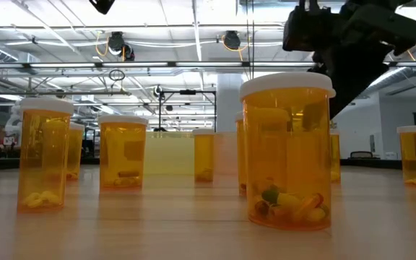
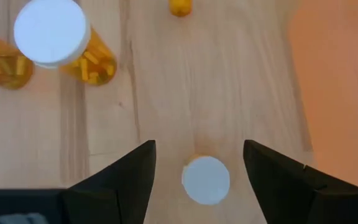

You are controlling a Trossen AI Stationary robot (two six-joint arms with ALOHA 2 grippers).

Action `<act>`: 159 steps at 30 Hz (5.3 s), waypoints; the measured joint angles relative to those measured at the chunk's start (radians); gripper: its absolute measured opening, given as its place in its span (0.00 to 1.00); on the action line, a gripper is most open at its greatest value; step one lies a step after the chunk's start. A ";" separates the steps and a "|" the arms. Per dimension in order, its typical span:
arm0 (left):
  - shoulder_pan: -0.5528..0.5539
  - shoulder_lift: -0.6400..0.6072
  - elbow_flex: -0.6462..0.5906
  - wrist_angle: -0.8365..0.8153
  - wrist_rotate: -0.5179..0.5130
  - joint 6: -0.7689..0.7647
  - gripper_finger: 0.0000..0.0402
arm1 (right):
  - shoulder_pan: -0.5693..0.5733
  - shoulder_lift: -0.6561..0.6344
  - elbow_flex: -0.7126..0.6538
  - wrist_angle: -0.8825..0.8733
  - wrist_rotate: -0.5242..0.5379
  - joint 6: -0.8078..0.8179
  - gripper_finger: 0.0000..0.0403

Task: Pick and place medicine bottles into bin by pill shape (circle, oval)
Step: Put the small orange pill bottle into the orange bin

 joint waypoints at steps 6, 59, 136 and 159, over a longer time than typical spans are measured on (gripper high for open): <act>0.000 0.000 0.000 -0.001 0.000 0.008 0.06 | -0.017 0.004 0.014 -0.029 -0.008 -0.012 0.59; 0.000 0.000 0.001 0.001 0.000 0.026 0.06 | -0.014 0.035 -0.021 -0.027 -0.006 0.104 0.38; 0.000 0.000 0.000 -0.004 0.000 0.084 0.06 | -0.735 0.036 0.358 -0.275 -0.113 -0.293 0.31; 0.000 0.000 0.000 -0.003 0.000 0.093 0.06 | -0.838 0.038 0.119 -0.013 -0.082 -0.270 0.31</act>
